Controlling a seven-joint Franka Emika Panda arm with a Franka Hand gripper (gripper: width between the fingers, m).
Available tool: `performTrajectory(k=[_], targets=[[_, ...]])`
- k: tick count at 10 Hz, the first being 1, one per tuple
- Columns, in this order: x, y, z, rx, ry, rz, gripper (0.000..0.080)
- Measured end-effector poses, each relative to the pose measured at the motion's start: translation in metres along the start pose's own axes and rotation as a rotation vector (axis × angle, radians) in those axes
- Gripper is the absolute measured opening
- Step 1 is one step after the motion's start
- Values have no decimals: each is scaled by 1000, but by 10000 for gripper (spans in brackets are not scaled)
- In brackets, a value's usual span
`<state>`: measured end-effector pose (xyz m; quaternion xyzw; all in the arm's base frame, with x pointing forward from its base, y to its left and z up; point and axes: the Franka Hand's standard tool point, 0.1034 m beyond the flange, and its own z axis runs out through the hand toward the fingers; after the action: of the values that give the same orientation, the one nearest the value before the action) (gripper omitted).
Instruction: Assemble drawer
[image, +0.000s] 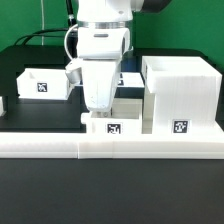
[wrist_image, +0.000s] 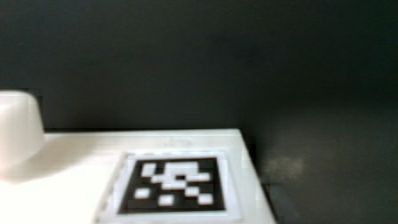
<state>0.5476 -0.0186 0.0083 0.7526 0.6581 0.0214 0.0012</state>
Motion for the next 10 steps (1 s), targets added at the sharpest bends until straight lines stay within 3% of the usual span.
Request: performTrajectory(k=[2,8,10], targets=[[9,0,0,3,3,-16,42],[14,-1,0,3,-3,-35,42],[12,0,0,14,-15,-40,42]])
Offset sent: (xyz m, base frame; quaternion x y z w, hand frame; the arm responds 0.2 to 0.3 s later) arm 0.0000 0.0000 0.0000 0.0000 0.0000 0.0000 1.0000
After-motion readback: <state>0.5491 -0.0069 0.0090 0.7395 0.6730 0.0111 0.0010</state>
